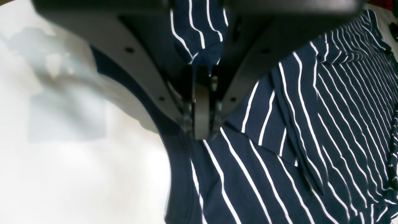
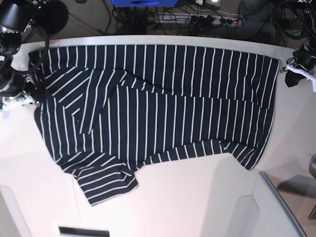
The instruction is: Layout the t-shirt on the table in an organized manner, then fold the t-shirt properly
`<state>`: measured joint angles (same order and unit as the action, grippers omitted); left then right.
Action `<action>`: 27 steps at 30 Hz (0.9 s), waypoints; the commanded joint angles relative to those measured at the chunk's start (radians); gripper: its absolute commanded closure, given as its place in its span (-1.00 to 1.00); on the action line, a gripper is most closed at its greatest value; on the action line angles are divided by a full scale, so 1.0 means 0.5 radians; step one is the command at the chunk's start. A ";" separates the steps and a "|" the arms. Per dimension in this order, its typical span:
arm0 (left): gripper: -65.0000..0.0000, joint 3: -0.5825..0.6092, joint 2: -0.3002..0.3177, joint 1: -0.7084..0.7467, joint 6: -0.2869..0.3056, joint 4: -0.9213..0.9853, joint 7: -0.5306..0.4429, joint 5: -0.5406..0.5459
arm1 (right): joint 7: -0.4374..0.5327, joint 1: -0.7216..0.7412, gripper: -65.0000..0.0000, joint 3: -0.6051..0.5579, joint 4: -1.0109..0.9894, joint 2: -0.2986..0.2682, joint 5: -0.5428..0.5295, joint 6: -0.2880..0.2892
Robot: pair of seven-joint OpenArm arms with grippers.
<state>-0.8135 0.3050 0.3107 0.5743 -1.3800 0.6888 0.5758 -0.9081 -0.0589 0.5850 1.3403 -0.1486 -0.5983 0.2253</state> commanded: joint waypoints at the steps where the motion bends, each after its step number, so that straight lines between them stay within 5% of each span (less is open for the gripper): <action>1: 1.00 -0.016 0.042 0.006 0.001 -0.040 -0.044 0.025 | 0.029 0.024 1.00 0.007 0.043 -0.036 -0.026 0.017; 21: 1.00 -0.022 0.045 0.034 0.001 -0.040 -0.044 0.025 | 0.035 0.021 1.00 0.007 0.031 -0.036 -0.026 0.017; 27: 1.00 -0.019 0.057 0.089 0.001 -0.043 -0.044 0.022 | 0.222 -0.037 1.00 -0.079 0.043 -0.057 -0.023 0.021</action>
<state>-0.8173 0.3111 0.3576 0.5724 -1.3830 0.6865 0.5728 -0.8131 -0.0963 0.5442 1.3415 -0.1650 -0.5926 0.2245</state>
